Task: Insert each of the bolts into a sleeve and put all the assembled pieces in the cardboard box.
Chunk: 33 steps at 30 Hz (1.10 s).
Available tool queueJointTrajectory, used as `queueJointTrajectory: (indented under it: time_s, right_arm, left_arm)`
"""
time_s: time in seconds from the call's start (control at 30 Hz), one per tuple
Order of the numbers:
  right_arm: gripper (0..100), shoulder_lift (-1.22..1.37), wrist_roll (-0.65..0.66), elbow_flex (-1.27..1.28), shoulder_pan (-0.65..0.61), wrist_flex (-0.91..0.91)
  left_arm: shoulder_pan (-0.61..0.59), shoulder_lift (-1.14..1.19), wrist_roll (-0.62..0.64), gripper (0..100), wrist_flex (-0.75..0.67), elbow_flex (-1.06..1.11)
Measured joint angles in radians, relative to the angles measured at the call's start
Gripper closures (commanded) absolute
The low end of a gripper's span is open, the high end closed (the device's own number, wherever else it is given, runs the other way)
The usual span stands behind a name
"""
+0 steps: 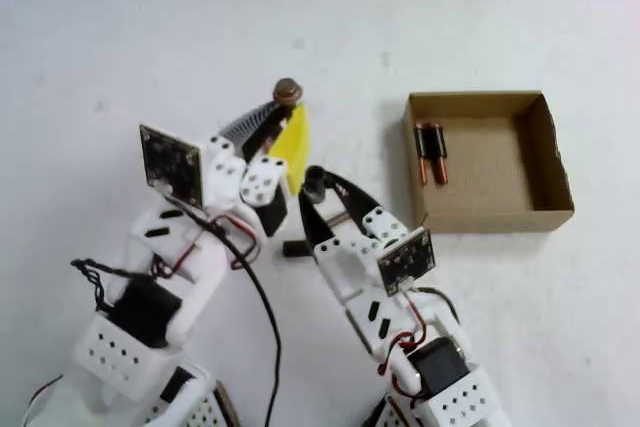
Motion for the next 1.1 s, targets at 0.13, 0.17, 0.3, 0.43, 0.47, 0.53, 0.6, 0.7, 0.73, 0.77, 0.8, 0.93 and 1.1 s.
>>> queueJointTrajectory:
  time_s: [0.13,0.17,0.3,0.43,0.47,0.53,0.6,0.7,0.73,0.77,0.8,0.93,1.1]
  right_arm:
    - [98.1,0.000,0.000,0.000,0.000,0.000]
    - [98.1,0.000,0.000,0.000,0.000,0.000]
    - [98.1,0.000,0.000,0.000,0.000,0.000]
    - [98.1,0.000,0.005,0.000,0.000,0.000]
    - [98.1,0.000,0.023,0.000,-0.002,0.000]
    - [98.1,0.000,0.055,0.000,-0.025,0.000]
    - [98.1,0.000,0.064,0.000,-0.041,0.000]
    - [98.1,0.000,0.064,0.000,-0.046,0.000]
    - [98.1,0.000,0.064,0.000,-0.046,0.000]
    - [98.1,0.000,0.064,0.000,-0.049,0.000]
    - [98.1,0.000,0.064,0.000,-0.051,0.000]
    - [98.1,0.000,0.064,0.000,-0.051,0.000]
    - [98.1,0.000,0.071,0.000,-0.051,0.000]
  left_arm:
    - [0.034,-0.083,0.000,98,0.000,0.095]
    - [0.037,-0.101,0.000,98,0.000,0.109]
    - [0.038,-0.173,0.000,98,0.000,0.144]
    - [0.038,-0.186,0.000,98,0.000,0.155]
    - [0.038,-0.187,0.000,98,0.000,0.155]
    - [0.038,-0.192,0.000,98,-0.005,0.155]
    - [0.038,-0.192,0.000,98,-0.040,0.155]
    - [0.038,-0.192,0.000,98,-0.064,0.155]
    - [0.038,-0.192,0.000,98,-0.064,0.155]
    - [0.038,-0.192,0.000,98,-0.064,0.155]
    - [0.038,-0.192,0.000,98,-0.068,0.163]
    - [0.038,-0.195,0.000,98,-0.071,0.181]
    - [0.040,-0.195,0.000,98,-0.061,0.181]
